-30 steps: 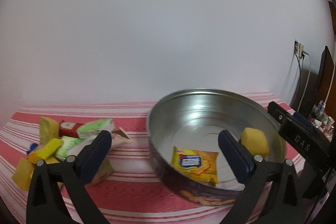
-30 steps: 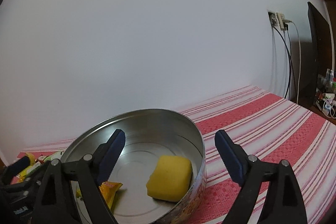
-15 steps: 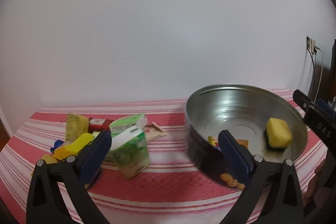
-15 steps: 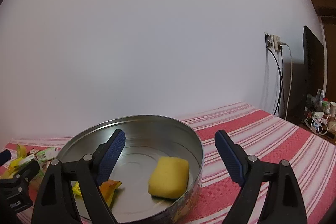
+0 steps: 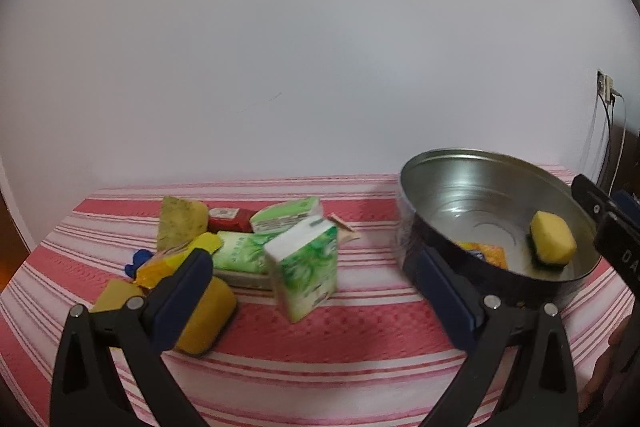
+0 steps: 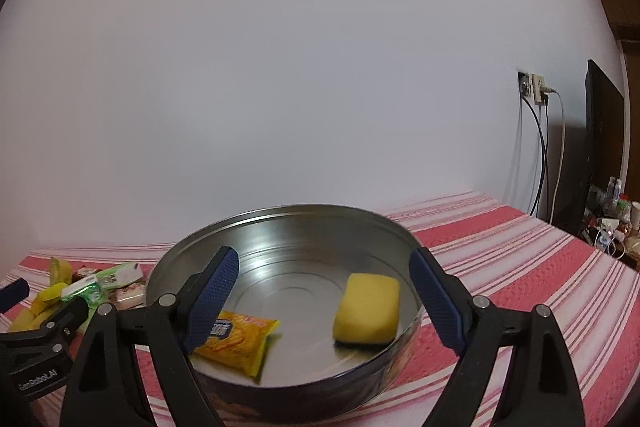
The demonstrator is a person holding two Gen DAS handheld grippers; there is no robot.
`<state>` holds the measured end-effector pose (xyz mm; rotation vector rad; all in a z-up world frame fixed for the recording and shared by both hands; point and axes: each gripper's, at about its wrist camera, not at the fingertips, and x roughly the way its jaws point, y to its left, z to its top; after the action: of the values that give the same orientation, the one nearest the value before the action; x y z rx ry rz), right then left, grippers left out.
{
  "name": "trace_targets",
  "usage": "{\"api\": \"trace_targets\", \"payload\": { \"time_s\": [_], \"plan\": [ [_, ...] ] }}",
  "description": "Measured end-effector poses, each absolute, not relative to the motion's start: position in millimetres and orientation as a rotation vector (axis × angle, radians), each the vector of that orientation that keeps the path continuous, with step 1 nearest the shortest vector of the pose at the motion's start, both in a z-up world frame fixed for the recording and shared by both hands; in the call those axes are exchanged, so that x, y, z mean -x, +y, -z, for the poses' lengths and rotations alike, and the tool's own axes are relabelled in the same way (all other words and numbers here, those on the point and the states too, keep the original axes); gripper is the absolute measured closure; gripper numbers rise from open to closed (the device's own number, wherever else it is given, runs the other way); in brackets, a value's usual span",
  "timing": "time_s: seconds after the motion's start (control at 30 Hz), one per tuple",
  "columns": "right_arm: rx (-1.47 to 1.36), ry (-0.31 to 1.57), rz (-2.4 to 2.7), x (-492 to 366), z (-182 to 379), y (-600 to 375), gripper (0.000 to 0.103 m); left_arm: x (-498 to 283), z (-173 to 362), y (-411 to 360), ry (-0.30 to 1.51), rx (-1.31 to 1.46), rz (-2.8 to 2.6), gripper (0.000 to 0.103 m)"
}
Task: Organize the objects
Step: 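Withdraw both tools from the tin back toward the pile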
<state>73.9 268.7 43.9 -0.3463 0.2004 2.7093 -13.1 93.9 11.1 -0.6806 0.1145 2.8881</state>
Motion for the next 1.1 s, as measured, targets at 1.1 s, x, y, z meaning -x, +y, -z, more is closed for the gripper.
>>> {"api": "trace_targets", "payload": {
  "time_s": [1.1],
  "plan": [
    [0.558, 0.279, -2.927, -47.0, -31.6, 160.2, 0.014, 21.4, 0.6, -37.1, 0.053, 0.822, -2.908, 0.0]
  ]
}}
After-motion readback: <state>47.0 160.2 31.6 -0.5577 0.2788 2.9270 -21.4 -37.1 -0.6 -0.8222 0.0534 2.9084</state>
